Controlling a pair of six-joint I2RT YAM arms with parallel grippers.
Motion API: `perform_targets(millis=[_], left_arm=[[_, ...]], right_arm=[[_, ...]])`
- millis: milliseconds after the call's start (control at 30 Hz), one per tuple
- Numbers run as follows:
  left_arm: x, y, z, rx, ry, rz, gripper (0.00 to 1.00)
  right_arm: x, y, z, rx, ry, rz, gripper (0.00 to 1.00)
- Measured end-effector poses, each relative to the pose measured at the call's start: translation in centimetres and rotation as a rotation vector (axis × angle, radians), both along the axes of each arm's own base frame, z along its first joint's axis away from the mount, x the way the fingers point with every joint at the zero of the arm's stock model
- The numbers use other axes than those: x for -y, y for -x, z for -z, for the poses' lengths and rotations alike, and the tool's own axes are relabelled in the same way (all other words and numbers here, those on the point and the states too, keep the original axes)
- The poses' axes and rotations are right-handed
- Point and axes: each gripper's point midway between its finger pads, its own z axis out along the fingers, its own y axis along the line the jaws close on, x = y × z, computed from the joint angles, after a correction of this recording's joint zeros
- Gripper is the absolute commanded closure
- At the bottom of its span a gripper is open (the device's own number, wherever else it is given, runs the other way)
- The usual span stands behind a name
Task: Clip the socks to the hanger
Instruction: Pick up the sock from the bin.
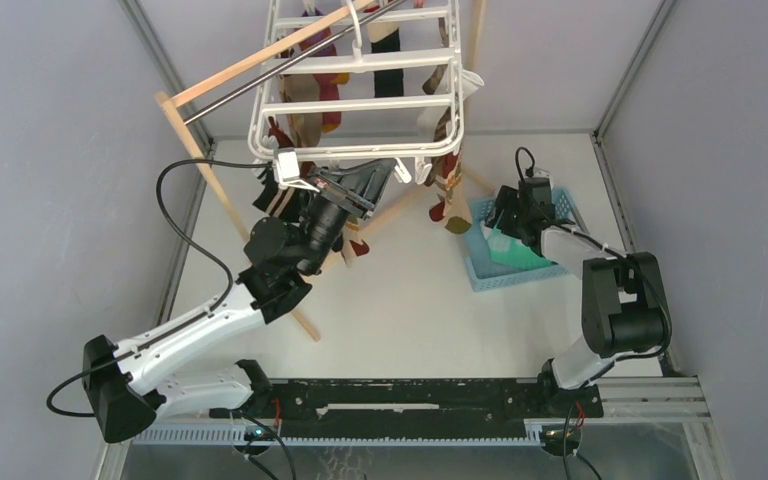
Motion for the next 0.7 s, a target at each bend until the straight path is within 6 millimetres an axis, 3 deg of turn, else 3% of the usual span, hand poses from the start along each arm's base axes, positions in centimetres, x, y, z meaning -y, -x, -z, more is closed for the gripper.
perform_targets(millis=[167,267,333,467,600,700], left_arm=[[-0.2,0.1,-0.2,0.003,0.004,0.000,1.00],[-0.3,0.1,-0.2,0.004,0.005,-0.002,1.00],[-0.4,0.1,0.0,0.003,0.004,-0.004,1.00],[-0.7,0.0,0.3,0.000,0.001,-0.012,1.00],[-0.7,0.0,0.3,0.001,0.001,-0.013,1.00],[-0.7,0.0,0.3,0.001,0.001,-0.013,1.00]], right_arm=[[0.4,1.1,2.2,-0.110,0.012,0.045,0.28],[0.5,1.1,3.1,-0.153,0.014,0.057,0.40],[0.4,1.2,3.8,-0.179,0.009,0.064,0.57],[0.5,1.7,4.4,-0.208,0.005,0.081,1.00],[0.6,1.9,3.7,-0.199,0.009,0.097,1.00],[0.8,1.7,1.3,-0.141,0.017,0.106,1.00]])
